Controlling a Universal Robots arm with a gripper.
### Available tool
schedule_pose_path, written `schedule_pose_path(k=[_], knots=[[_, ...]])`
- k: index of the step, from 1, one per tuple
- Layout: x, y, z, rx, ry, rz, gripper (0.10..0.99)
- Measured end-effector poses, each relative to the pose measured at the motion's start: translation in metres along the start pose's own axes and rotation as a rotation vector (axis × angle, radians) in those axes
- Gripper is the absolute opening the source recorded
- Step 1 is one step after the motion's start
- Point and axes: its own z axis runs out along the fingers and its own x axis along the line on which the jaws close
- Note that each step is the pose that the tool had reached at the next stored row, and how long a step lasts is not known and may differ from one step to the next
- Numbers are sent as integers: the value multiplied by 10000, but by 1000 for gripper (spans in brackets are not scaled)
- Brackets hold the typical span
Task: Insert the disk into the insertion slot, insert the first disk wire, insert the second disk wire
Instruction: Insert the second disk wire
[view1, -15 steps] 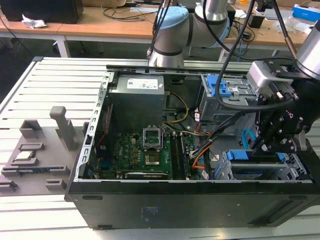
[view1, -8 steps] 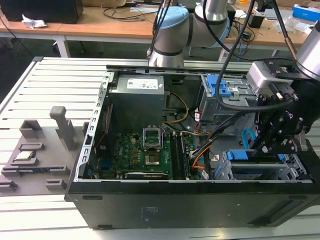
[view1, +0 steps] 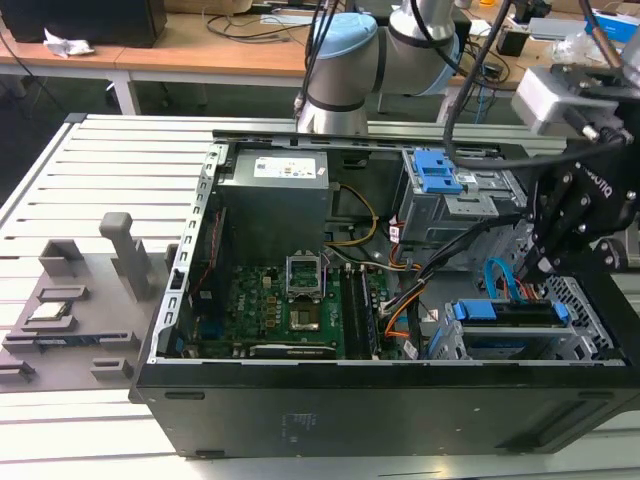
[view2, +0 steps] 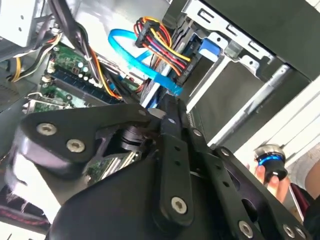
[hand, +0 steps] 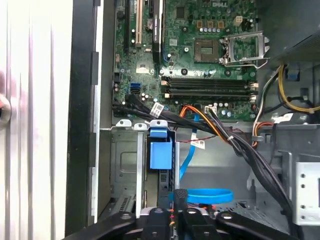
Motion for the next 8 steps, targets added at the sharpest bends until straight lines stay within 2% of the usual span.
schedule_pose_path(k=[1,2,8], knots=[[-6,5,-74,0,1,0,157],[-5,6,-99,0,-2,0,106],[-6,6,-101,0,-7,-1,106]])
